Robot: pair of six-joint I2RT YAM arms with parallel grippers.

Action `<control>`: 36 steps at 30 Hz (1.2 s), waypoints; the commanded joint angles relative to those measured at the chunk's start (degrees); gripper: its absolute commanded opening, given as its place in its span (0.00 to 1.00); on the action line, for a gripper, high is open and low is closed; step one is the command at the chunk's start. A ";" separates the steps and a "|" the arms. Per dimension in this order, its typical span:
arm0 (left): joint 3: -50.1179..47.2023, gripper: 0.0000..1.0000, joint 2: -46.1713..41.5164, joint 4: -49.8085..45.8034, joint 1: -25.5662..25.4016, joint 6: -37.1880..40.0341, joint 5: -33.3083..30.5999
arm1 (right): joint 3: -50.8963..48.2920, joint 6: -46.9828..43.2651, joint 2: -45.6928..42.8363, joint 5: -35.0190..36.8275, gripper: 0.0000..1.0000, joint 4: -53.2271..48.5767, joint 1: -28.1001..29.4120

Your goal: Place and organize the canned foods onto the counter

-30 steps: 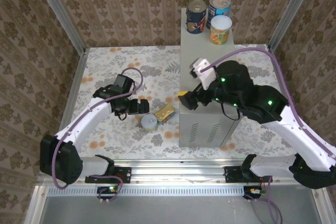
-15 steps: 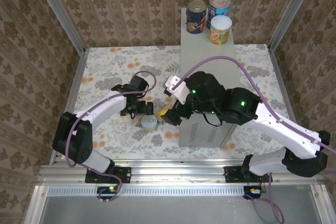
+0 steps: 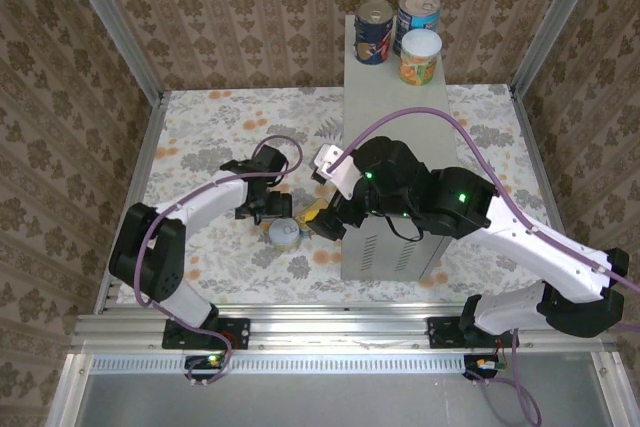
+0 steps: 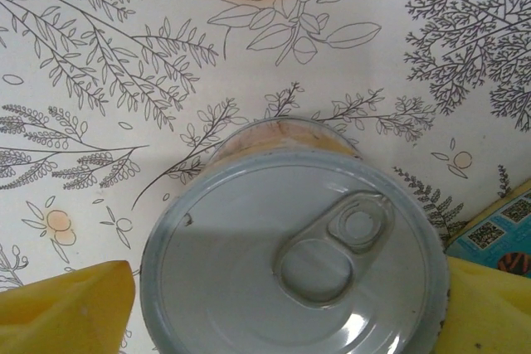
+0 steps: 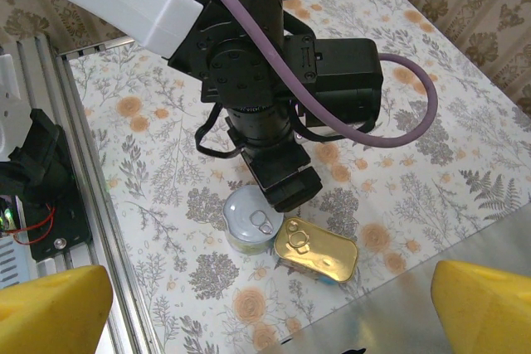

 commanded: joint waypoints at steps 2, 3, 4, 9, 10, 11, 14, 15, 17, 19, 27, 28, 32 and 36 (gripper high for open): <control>1.14 0.80 -0.76 -0.36 1.05 -0.62 -0.95 | 0.00 -0.83 -1.09 2.15 1.00 -1.41 0.43; 1.07 0.77 -1.40 -0.31 1.24 -0.61 -1.19 | -0.15 -0.83 -1.35 2.32 1.00 -1.32 0.44; 1.06 0.74 -2.05 -0.27 1.64 -0.36 -1.03 | -0.36 -0.89 -1.70 2.56 1.00 -1.03 0.46; 1.73 0.64 -5.19 -0.81 3.68 1.18 0.08 | -1.32 -0.92 -3.39 3.96 1.00 -0.55 0.42; 2.15 0.63 -5.62 -1.17 3.91 1.73 0.24 | -1.34 -0.96 -3.67 4.22 1.00 -0.61 0.42; 2.82 0.61 -6.10 -1.75 4.20 2.40 0.43 | -1.49 -0.96 -4.08 4.61 1.00 -0.66 0.41; 5.51 0.58 -7.25 -3.79 4.87 4.84 1.08 | -1.84 -1.05 -5.47 6.23 1.00 -0.74 0.44; 6.76 0.57 -7.52 -4.54 4.88 5.69 1.29 | -1.90 -1.09 -5.92 6.84 1.00 -0.84 0.36; 9.87 0.57 -7.74 -6.41 4.88 8.27 2.56 | -2.05 -1.17 -7.09 9.21 1.00 -0.90 0.33; 13.55 0.58 -7.47 -8.86 6.73 10.70 3.92 | -2.30 -1.03 -8.21 12.24 1.00 -0.83 0.16; 29.09 0.57 -7.56 -15.45 7.07 21.14 13.08 | -4.34 1.92 -14.79 22.79 1.00 -1.64 -3.89; 30.80 0.57 -7.57 -15.73 7.07 22.09 14.67 | -4.62 2.21 -15.40 23.55 1.00 -2.01 -4.77; 38.63 0.57 -6.88 -18.91 6.43 24.90 19.86 | -5.77 3.63 -18.54 23.99 1.00 -4.06 -9.42; 47.74 0.57 -4.82 -23.41 3.62 27.94 23.73 | -7.81 4.35 -21.43 24.12 1.00 -5.02 -12.42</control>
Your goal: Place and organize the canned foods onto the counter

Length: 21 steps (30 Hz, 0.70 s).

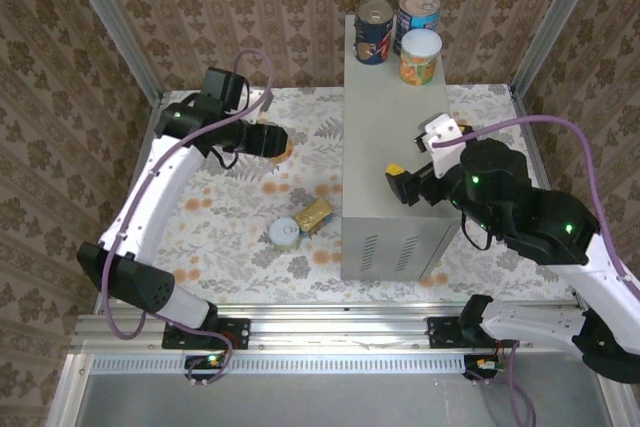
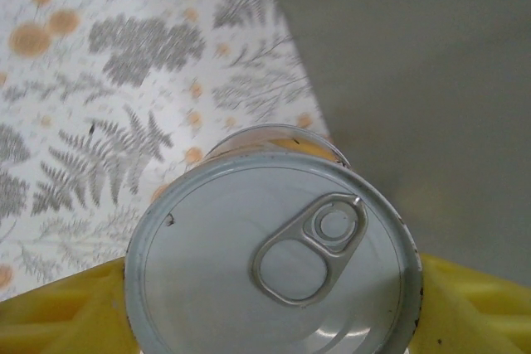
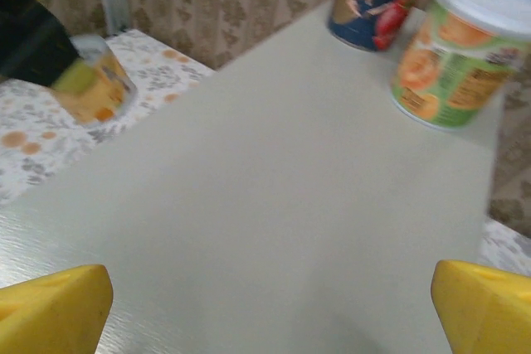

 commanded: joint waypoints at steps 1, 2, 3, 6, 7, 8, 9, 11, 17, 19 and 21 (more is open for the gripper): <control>8.77 0.57 0.64 -4.15 -2.97 5.39 6.27 | -1.69 1.80 -1.96 2.42 1.00 -2.58 -1.83; 11.21 0.57 1.30 -5.47 -3.68 5.88 6.53 | -2.09 1.96 -2.57 2.59 1.00 -2.75 -2.29; 13.46 0.57 1.96 -6.55 -4.43 6.45 6.96 | -2.47 2.15 -3.08 2.78 1.00 -3.10 -2.73; 18.99 0.57 3.58 -8.79 -6.05 7.44 8.44 | -3.45 2.67 -4.19 3.10 1.00 -3.82 -3.79; 20.49 0.57 4.06 -9.29 -6.58 7.69 8.85 | -3.71 2.84 -4.52 3.19 1.00 -4.05 -3.97; 22.30 0.57 4.80 -10.07 -7.11 8.05 9.08 | -4.08 3.02 -4.83 3.16 1.00 -4.10 -4.18; 24.21 0.57 5.59 -10.90 -7.67 8.31 9.22 | -4.27 3.25 -5.06 3.25 1.00 -4.18 -4.27; 27.11 0.57 6.81 -12.01 -8.73 8.89 9.60 | -4.62 3.52 -5.51 3.25 1.00 -4.42 -4.44; 35.06 0.57 11.15 -15.41 -12.34 10.50 9.60 | -5.33 3.82 -6.87 3.73 1.00 -4.82 -4.53; 37.52 0.57 12.76 -16.65 -13.48 11.01 9.29 | -5.56 3.82 -7.19 3.78 1.00 -4.78 -4.58; 40.15 0.57 14.32 -17.79 -14.67 11.38 8.69 | -5.75 3.88 -7.43 3.78 1.00 -4.73 -4.55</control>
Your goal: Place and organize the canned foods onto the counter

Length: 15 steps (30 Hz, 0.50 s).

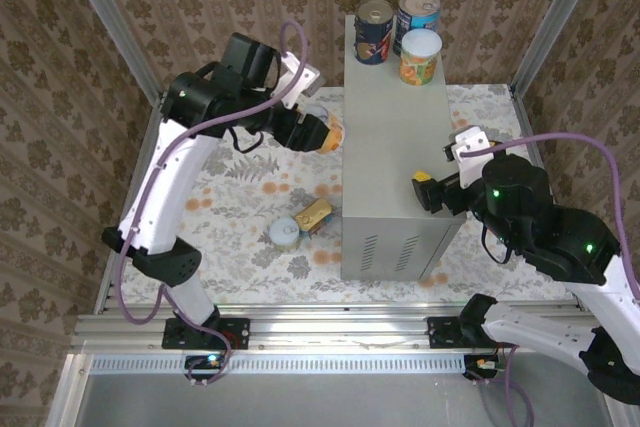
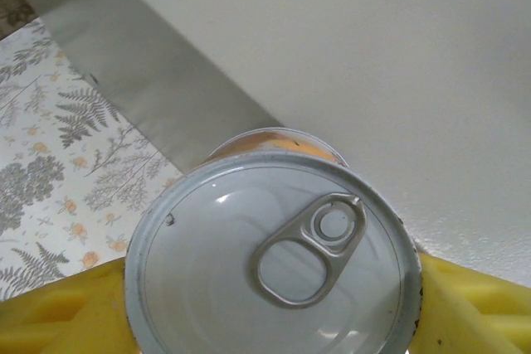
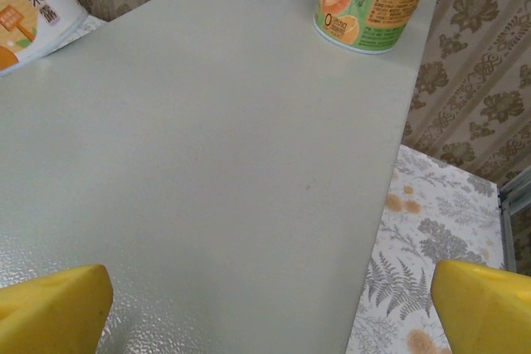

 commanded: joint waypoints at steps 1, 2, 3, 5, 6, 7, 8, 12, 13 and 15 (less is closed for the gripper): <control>5.25 0.57 1.29 -1.34 -1.93 2.55 0.90 | -0.79 1.20 -0.95 1.88 1.00 -1.11 -0.31; 6.19 0.57 1.88 -1.64 -2.45 2.67 0.71 | -0.94 1.20 -0.96 1.79 1.00 -1.11 -0.31; 7.12 0.57 2.45 -2.00 -2.83 2.85 0.56 | -1.01 1.29 -1.03 1.74 1.00 -1.11 -0.36; 8.74 0.58 3.46 -2.35 -3.55 2.92 0.44 | -1.35 1.20 -1.27 1.75 1.00 -0.81 -0.40; 9.57 0.58 4.04 -2.54 -3.90 2.92 0.53 | -1.49 1.20 -1.37 1.74 1.00 -0.71 -0.46; 10.20 0.57 4.51 -2.64 -4.24 2.90 0.45 | -1.55 1.13 -1.43 1.75 1.00 -0.68 -0.40; 10.86 0.58 4.97 -2.73 -4.58 2.97 0.51 | -1.65 1.12 -1.48 1.68 1.00 -0.57 -0.41; 12.31 0.61 6.66 -2.20 -5.58 3.02 0.29 | -1.57 1.02 -1.66 1.66 1.00 -0.44 -0.47; 12.51 0.62 6.99 -2.11 -5.79 2.95 0.27 | -1.57 1.04 -1.64 1.68 1.00 -0.42 -0.44; 13.04 0.64 7.90 -1.95 -6.29 3.18 0.09 | -1.54 0.94 -1.75 1.65 1.00 -0.52 -0.42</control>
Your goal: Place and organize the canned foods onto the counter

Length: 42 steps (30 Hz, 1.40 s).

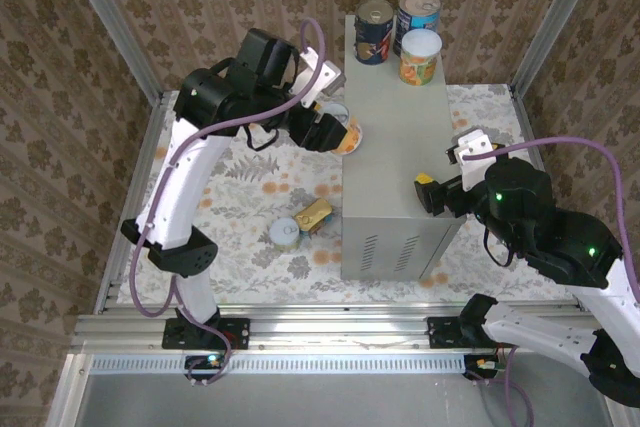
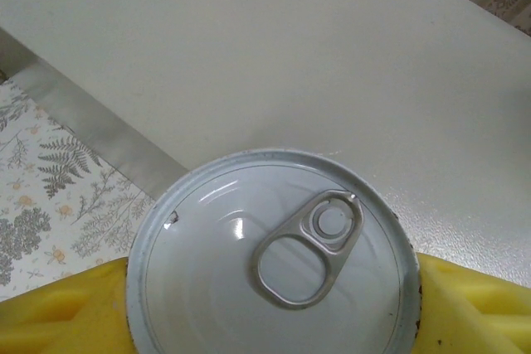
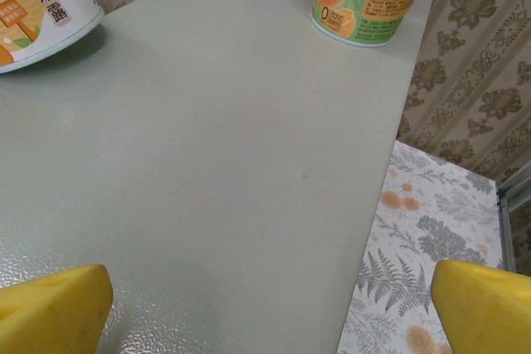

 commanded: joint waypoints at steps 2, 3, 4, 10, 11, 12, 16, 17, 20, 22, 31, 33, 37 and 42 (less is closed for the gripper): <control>1.62 0.66 2.52 0.77 -1.92 1.64 0.66 | -0.38 0.94 -0.80 1.64 1.00 -0.65 -0.29; 1.76 0.68 2.85 0.90 -2.08 1.65 0.72 | -0.38 0.90 -0.82 1.71 1.00 -0.63 -0.41; 1.93 0.70 3.11 1.12 -2.37 1.65 0.64 | -0.38 0.90 -0.88 1.65 1.00 -0.67 -0.44; 1.94 0.75 4.15 3.24 -3.22 1.56 1.13 | -0.56 0.86 -0.91 1.57 1.00 -0.45 -0.62; 1.97 0.76 4.30 3.71 -3.38 1.48 1.42 | -0.64 0.85 -0.92 1.55 1.00 -0.42 -0.56; 2.05 0.76 4.60 4.07 -3.47 1.37 1.66 | -0.60 0.89 -0.91 1.55 1.00 -0.36 -0.63; 2.24 0.77 5.71 5.48 -3.97 1.24 2.65 | -0.77 0.85 -0.95 1.46 1.00 -0.01 -0.73; 2.33 0.77 6.01 5.87 -4.03 1.13 2.96 | -0.73 0.85 -0.90 1.46 1.00 0.03 -0.89; 2.43 0.79 6.72 7.00 -4.42 1.03 3.55 | -0.70 0.85 -0.95 1.59 1.00 0.34 -0.86; 2.42 0.80 7.21 7.35 -4.58 1.08 3.74 | -0.82 0.94 -0.99 1.62 1.00 0.47 -0.91; 2.25 0.91 7.89 8.30 -4.96 1.28 4.00 | -0.99 1.51 -0.91 1.12 1.00 0.35 -0.90; 1.44 0.94 7.35 9.07 -4.87 1.48 3.83 | -1.07 1.61 -0.88 1.14 1.00 0.43 -0.97; -3.38 0.99 4.29 12.92 -4.81 1.92 2.65 | -1.38 1.55 -0.79 0.95 1.00 0.74 -1.00; -13.57 1.00 -2.00 20.27 -4.41 2.31 1.39 | -1.33 1.64 -0.25 0.72 1.00 1.13 -0.99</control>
